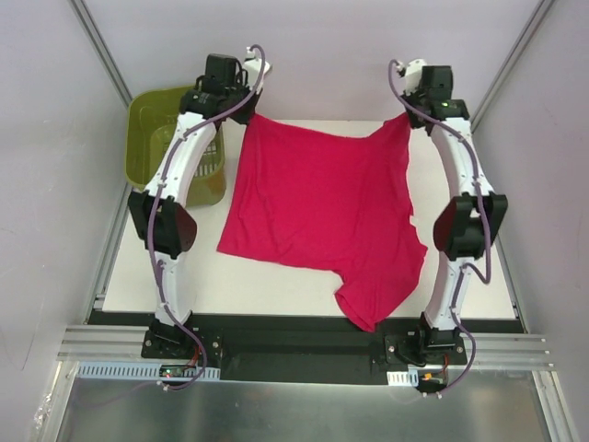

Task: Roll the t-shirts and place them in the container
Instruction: Flatten out the T-shirt at the center of the board.

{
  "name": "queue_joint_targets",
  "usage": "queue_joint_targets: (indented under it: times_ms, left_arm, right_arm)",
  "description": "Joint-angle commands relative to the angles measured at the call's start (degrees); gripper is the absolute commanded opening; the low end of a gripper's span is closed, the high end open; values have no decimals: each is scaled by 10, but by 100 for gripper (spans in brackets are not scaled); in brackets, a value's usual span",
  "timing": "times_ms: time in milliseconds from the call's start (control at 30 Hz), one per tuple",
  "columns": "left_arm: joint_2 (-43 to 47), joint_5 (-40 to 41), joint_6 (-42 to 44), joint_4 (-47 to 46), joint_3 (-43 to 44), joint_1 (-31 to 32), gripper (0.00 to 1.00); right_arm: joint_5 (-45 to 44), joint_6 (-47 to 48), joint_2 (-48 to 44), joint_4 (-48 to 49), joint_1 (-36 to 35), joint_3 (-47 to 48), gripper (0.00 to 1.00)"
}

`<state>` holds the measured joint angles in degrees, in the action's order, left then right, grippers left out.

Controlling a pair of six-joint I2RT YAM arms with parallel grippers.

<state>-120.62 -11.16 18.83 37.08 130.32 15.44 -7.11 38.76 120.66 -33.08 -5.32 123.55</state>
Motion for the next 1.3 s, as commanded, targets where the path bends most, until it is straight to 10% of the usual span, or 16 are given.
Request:
queue_joint_targets:
  times_ms: [0, 567, 800, 1000, 1267]
  left_arm:
    - [110, -20, -7, 9, 7, 6, 0]
    - [429, -33, -6, 26, -107, 11, 0]
    - [546, -83, -4, 38, -143, -10, 0]
    - [575, -168, -47, 37, -83, -67, 0]
    - [452, -199, -71, 14, 31, -110, 0]
  right_arm:
    - [-18, -33, -158, -15, 22, -39, 1]
    - [-177, 34, -548, -137, -114, -146, 1]
    - [-87, 34, -619, -286, -106, -32, 1]
    - [-23, 16, -641, -326, -81, 81, 1]
    - [-38, 8, -641, -153, -65, -15, 1]
